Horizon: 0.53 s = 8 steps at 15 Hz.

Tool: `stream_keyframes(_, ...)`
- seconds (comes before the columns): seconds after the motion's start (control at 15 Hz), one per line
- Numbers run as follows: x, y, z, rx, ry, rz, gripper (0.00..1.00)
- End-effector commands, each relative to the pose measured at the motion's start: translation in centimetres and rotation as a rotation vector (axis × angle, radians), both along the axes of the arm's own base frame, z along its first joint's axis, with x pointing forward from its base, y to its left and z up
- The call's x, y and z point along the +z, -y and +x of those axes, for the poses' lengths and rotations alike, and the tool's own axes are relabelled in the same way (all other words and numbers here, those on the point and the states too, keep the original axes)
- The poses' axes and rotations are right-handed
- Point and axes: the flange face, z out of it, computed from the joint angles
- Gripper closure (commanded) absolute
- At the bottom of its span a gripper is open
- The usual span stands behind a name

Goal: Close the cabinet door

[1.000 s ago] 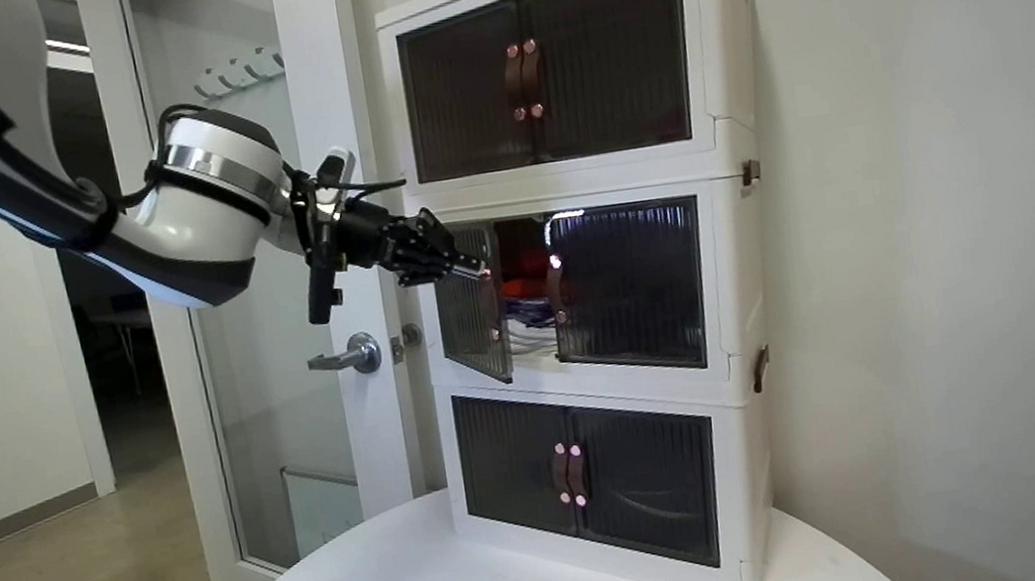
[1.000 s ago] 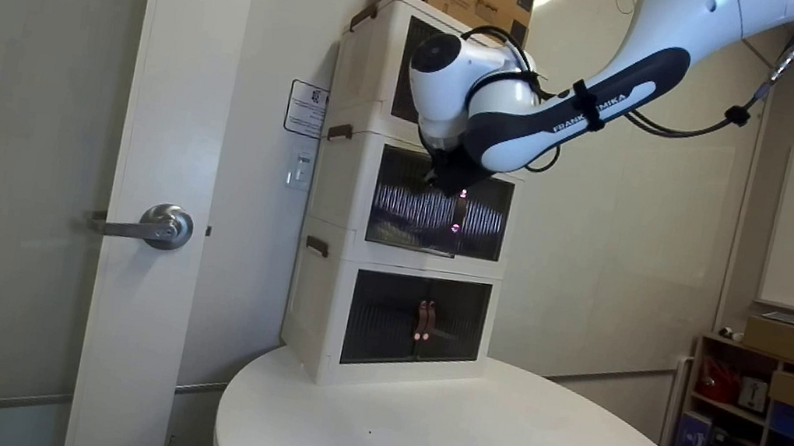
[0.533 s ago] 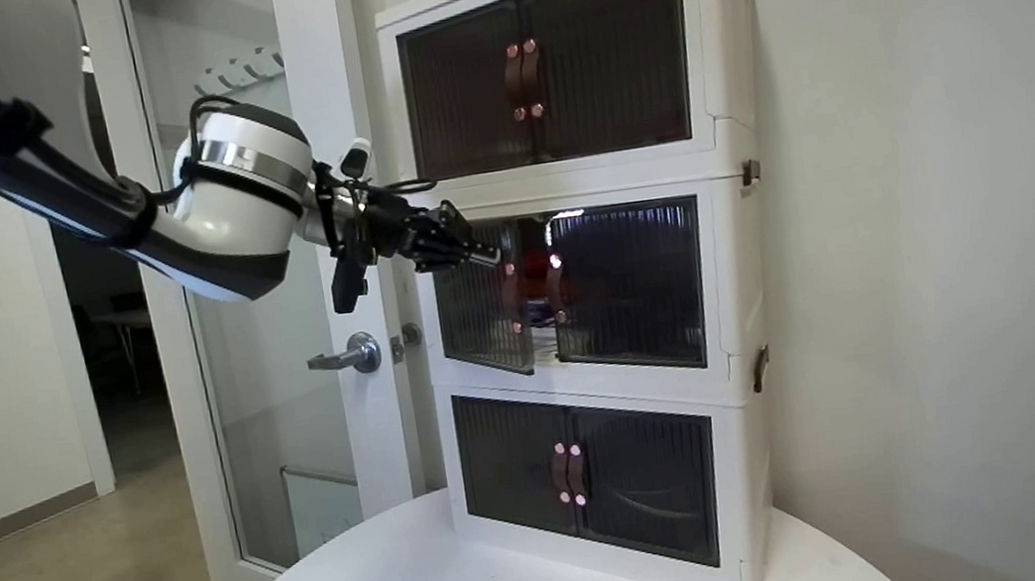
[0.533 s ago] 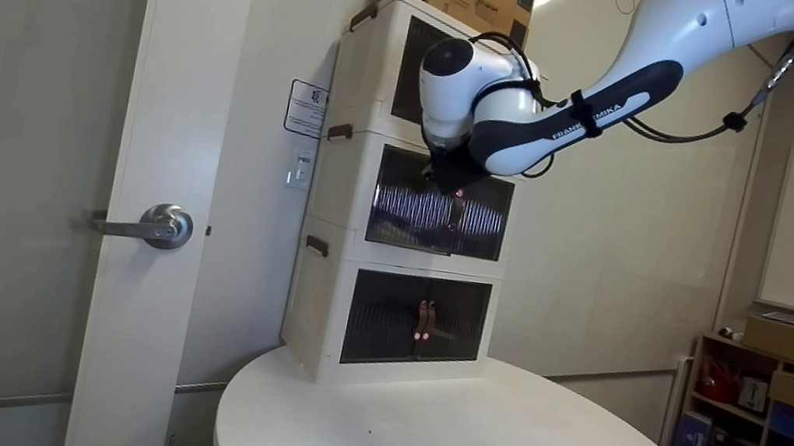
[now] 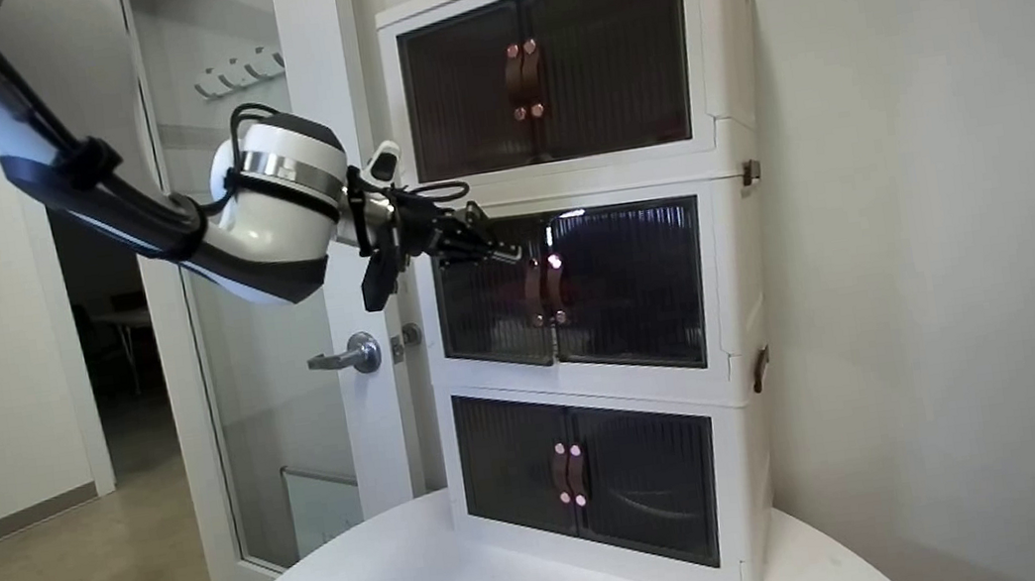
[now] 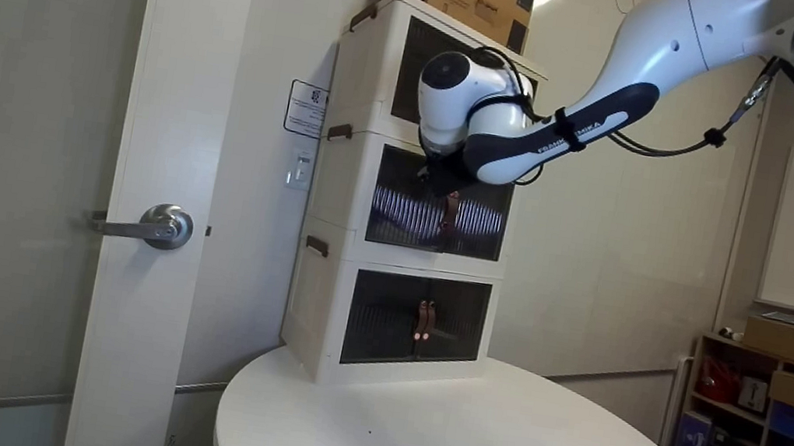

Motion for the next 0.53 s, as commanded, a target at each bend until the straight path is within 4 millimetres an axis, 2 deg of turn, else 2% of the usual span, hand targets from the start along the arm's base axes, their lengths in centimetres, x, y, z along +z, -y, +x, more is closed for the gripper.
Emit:
stream_keyframes(0.0,-0.80,0.80,2.03,0.013,0.025,0.007,1.00)
stream_keyframes(0.47,-1.30,0.74,2.86,0.018,0.034,0.007,1.00)
